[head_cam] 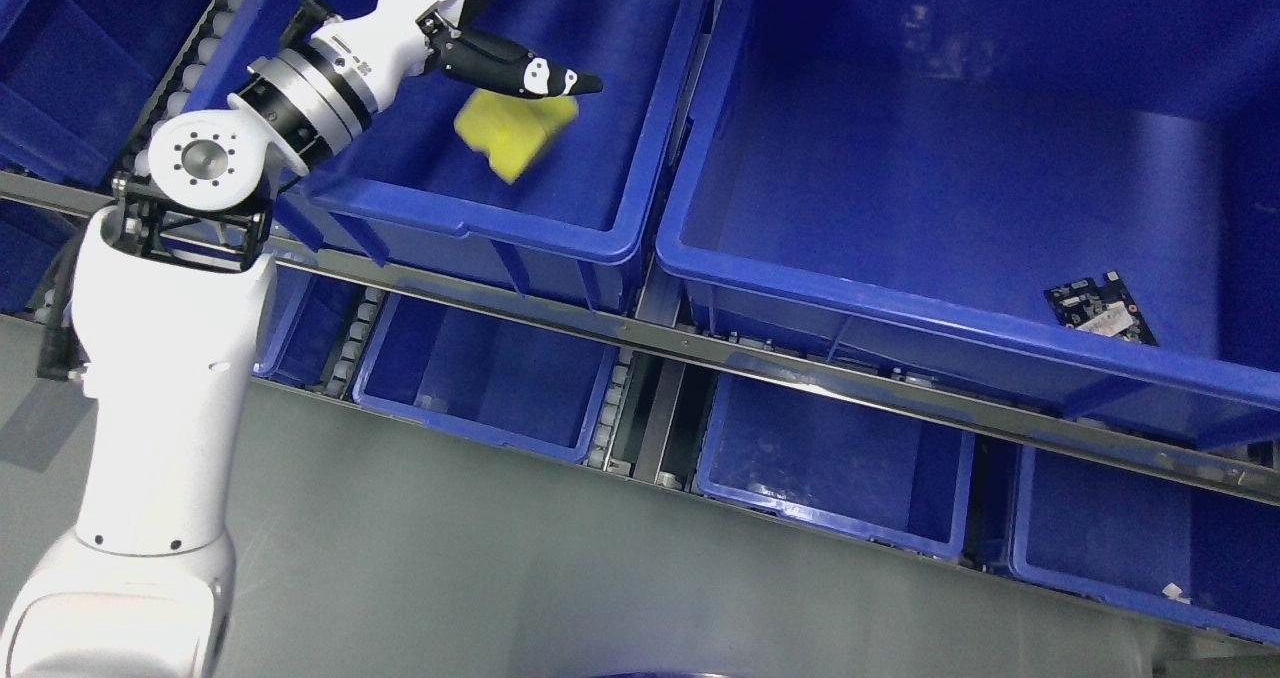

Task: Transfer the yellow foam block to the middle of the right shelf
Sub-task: 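Open the left hand to drop the cube into the bin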

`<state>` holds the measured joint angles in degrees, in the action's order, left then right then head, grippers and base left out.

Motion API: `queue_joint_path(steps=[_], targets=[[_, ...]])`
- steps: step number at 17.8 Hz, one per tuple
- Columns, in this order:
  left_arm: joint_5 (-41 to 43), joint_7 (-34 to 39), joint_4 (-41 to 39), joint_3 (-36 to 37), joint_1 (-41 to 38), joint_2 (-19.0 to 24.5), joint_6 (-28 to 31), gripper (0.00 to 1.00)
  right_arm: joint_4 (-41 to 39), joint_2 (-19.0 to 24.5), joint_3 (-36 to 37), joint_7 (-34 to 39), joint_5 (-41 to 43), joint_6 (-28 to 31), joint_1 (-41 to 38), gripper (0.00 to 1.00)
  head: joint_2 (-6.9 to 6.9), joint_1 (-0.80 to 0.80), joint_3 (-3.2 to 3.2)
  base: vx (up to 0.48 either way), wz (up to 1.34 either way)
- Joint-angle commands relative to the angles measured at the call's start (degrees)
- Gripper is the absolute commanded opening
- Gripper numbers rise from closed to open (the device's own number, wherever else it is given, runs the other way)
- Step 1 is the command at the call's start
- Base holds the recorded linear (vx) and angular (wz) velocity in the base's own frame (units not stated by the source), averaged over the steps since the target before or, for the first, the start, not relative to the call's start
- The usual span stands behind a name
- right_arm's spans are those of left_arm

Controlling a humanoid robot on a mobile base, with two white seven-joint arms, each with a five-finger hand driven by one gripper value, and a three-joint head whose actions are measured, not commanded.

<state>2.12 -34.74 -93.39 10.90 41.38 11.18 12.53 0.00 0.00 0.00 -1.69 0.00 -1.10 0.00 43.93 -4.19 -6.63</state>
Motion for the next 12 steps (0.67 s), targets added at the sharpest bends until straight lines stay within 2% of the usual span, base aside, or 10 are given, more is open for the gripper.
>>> queue_joint_path(steps=[1,3,6,8,12], targets=[[0.78,0.81,0.57,-7.65,-0.08,-10.18,0.92,1.00,-1.00,-1.00,0.70,0.02,-0.18,-0.04,-1.40,1.00,0.00,0.00,0.00,0.000,0.00],[-2.28,7.18,0.57,-9.57,0.71,-10.18,0.30,1.00,-1.00,-1.00,0.70,0.02,-0.18,-0.04,-1.40,1.00,0.00,0.00,0.00,0.000,0.00],[-16.50,22.99,1.27,-13.44,0.72,-10.18,-1.11,1.00,-1.00,-1.00,0.70,0.02,-0.18,-0.04,-1.40,1.00,0.00,0.00,0.00,0.000,0.00],[-17.24,31.01,1.19,-14.50,0.02,-10.18,-0.32,1.00,-1.00,-1.00,0.70,0.02,-0.18,-0.04,-1.32,1.00,0.00,0.00,0.00,0.000,0.00],[-17.33,31.31,-0.04,-15.30,-3.84,-10.18,4.60,1.00,-1.00,-1.00,0.70,0.02,-0.18,-0.04,-1.40,1.00,0.00,0.00,0.00,0.000,0.00]])
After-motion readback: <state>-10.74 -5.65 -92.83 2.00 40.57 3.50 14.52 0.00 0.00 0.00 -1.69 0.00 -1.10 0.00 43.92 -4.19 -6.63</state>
